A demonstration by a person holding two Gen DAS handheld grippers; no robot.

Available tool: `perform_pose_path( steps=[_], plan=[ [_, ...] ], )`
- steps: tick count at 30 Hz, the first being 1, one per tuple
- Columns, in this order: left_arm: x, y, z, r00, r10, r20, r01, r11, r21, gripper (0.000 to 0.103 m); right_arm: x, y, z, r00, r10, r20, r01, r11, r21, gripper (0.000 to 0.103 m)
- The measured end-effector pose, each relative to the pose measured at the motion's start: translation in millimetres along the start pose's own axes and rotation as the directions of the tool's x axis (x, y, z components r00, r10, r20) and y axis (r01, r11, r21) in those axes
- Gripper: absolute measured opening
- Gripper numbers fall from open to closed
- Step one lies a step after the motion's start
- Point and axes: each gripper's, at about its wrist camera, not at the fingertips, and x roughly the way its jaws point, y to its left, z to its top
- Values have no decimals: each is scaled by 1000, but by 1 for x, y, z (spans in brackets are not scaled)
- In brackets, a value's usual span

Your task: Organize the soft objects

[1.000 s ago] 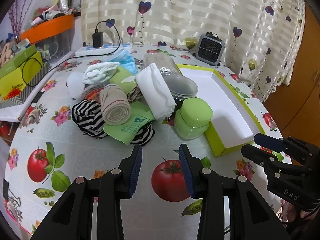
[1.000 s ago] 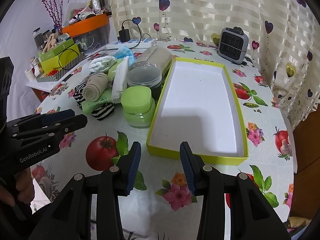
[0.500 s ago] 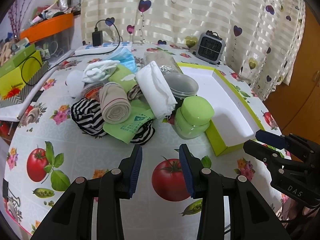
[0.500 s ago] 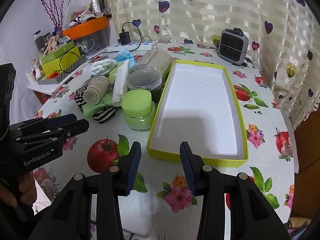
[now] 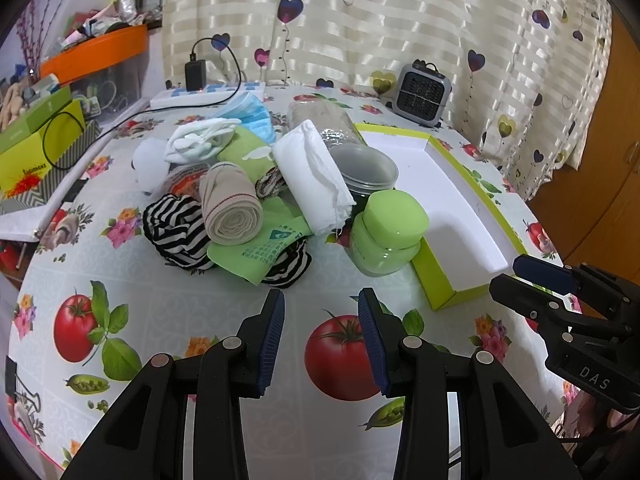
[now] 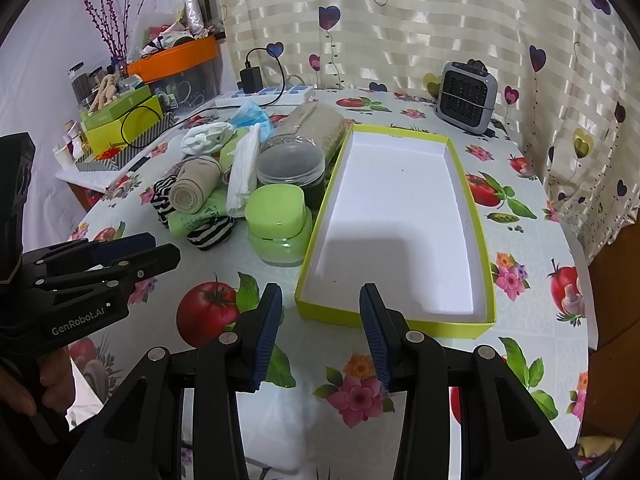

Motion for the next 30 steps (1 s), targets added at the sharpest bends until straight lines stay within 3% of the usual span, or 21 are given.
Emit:
perform_pose_path(
  steps=[30],
  plan=[
    [0, -1, 1, 1000, -1, -2, 1, 1000, -3, 37, 1, 3, 4, 1000, 9, 5, -9, 1000, -5, 42]
  ],
)
